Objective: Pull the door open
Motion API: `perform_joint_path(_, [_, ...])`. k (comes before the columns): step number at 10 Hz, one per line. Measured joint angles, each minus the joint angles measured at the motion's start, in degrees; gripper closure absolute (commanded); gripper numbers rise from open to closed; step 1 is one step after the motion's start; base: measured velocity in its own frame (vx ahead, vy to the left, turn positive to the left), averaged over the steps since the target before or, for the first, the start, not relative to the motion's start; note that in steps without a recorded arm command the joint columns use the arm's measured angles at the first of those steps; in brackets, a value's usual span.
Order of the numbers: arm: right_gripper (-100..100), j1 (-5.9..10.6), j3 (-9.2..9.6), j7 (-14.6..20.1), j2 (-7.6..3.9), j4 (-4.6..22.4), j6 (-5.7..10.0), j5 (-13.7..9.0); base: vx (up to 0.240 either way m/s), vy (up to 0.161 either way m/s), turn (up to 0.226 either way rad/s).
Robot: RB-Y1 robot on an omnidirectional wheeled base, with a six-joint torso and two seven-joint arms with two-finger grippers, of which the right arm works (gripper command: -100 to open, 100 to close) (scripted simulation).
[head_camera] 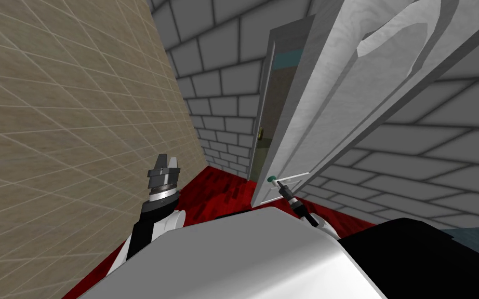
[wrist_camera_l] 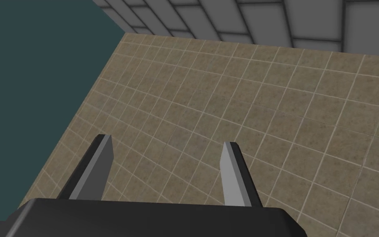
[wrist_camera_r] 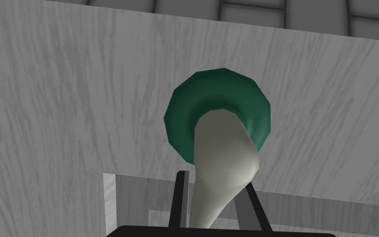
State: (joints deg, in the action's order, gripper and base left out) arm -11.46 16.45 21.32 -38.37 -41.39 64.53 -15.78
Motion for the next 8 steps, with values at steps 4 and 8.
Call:
perform_joint_path(4, [100,0.00,0.80,0.72,-0.32,1.68,2.16,-0.09,-0.178,-0.072,0.153])
perform_joint_path(8, [100,-0.56,1.57,1.02,-0.90,2.57,4.04,-0.31,-0.207,-0.076,0.163])
